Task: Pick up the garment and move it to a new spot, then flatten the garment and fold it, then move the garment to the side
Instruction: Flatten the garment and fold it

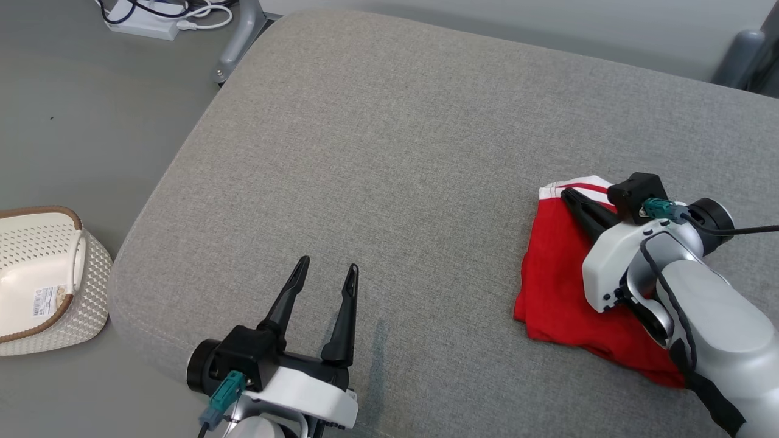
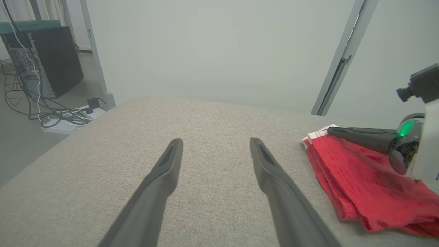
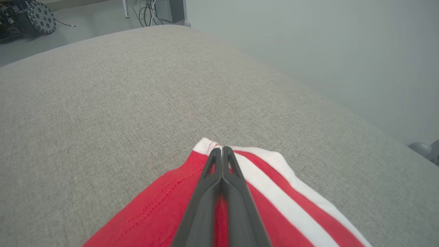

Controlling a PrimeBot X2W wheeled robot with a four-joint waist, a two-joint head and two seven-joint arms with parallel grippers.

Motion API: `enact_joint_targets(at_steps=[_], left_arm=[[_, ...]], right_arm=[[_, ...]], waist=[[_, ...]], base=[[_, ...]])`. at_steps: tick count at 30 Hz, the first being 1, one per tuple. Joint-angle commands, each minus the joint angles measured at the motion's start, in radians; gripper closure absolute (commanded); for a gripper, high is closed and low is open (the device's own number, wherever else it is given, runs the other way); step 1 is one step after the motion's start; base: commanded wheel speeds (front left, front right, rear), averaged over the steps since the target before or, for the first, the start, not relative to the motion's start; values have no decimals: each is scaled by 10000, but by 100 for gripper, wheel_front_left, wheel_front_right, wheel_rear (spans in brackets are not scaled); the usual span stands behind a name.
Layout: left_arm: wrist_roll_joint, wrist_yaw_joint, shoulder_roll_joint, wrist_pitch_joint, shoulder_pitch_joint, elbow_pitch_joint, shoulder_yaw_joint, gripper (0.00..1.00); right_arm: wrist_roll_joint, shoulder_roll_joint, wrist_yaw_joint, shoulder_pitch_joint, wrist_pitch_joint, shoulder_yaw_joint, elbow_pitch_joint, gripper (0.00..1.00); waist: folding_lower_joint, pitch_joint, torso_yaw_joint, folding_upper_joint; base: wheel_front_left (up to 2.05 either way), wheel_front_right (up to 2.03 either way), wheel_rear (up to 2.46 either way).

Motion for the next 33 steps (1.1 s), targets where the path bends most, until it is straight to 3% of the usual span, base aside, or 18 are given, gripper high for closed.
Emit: enact_joint_targets(at_steps=[1, 10, 20, 26, 32, 33], left_arm=[[-70, 48, 36, -52, -164, -26, 5, 0], [52, 122, 36, -52, -110, 34, 126, 0], [625, -85, 40, -52, 104, 45, 906, 0], [850, -135, 40, -52, 199, -66, 1607, 0], [1108, -282, 40, -45, 263, -142, 2205, 0], [1209, -368, 34, -45, 317, -133, 2372, 0]], right_arm=[[39, -11, -5, -92, -22, 9, 86, 100], [483, 179, -5, -523, -527, 638, 992, 100], [856, 5, -5, -311, -1566, 384, 530, 100], [562, -419, -5, 329, -1721, -446, -477, 100], [-439, -596, -5, 1386, -1746, -2025, -1576, 100], [-776, -516, -5, 1813, -1746, -2670, -1982, 100]], waist=[[0, 9, 21, 0], [0, -266, -229, 0], [0, -1106, -1759, 0], [0, -1433, -2865, 0], [0, -1564, -3809, 0], [0, -1580, -4048, 0]], base=[[0, 0, 0], [0, 0, 0], [0, 0, 0], [0, 0, 0], [0, 0, 0], [0, 0, 0]])
